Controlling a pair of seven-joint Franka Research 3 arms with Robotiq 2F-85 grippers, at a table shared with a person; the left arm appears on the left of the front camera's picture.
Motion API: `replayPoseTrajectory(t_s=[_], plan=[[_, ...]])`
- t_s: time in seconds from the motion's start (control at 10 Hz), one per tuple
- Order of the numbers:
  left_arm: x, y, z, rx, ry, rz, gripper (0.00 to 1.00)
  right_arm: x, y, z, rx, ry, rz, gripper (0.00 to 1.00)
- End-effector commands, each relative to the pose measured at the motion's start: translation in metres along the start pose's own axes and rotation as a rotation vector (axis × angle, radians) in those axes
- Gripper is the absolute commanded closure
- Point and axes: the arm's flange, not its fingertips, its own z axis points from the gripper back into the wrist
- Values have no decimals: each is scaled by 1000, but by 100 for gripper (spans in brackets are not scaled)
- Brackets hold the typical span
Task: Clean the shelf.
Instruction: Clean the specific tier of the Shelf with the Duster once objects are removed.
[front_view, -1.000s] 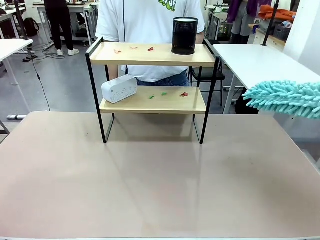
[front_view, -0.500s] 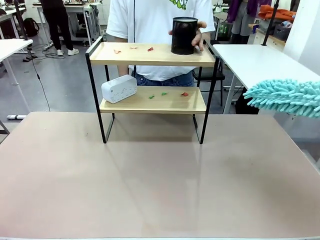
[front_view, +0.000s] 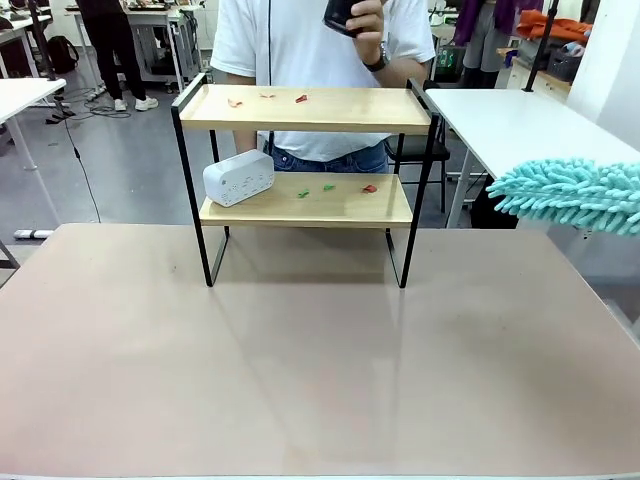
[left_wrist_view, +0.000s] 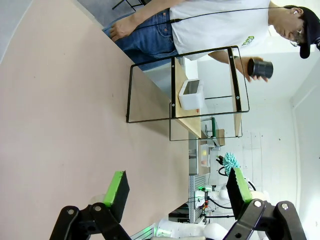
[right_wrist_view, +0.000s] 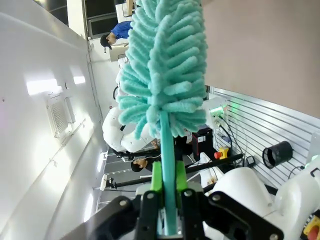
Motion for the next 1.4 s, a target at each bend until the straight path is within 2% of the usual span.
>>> replayPoseTrajectory(t_s=[0.0,0.5,0.6,0.7,1.0,1.3], plan=[[-1,-2,1,-7,8,-9,0,-2,4,1,16,2,-11,92],[-1,-2,1,-7,8,-9,0,-2,4,1,16,2,-11,92],[-1,-2,1,-7,8,-9,0,0,0,0,0,0,0,88],[-1,-2,1,-7,8,-9,0,-3,33,-12,-118,-71,79,88],[-1,-2,1,-7,8,-9,0,0,137,-68,-287,-76,364,88],[-1,-2,1,-7,8,-9,0,9,179,-145,-360,-200,645,88]])
